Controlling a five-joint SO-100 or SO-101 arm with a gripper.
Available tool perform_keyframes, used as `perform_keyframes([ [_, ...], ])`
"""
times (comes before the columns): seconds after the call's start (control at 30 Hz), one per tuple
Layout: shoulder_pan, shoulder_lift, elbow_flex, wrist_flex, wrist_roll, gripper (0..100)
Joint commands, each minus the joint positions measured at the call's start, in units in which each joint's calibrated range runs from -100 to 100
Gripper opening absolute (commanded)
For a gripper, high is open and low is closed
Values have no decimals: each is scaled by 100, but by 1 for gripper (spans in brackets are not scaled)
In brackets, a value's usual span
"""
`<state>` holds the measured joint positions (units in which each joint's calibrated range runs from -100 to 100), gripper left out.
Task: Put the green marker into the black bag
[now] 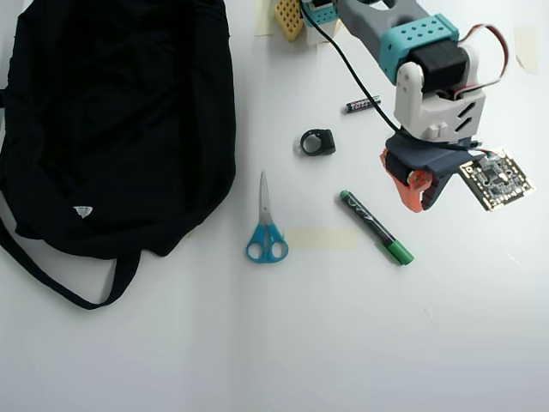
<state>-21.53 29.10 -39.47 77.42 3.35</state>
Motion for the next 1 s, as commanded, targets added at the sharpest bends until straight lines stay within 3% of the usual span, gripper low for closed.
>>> perform_keyframes([
  [0.0,-98,161,-492,28,-15,2],
  [0.33,-98,186,-411,415,69,2],
  [0.53,-91,194,-150,656,740,2],
  [0.97,246,708,-70,674,1291,2],
])
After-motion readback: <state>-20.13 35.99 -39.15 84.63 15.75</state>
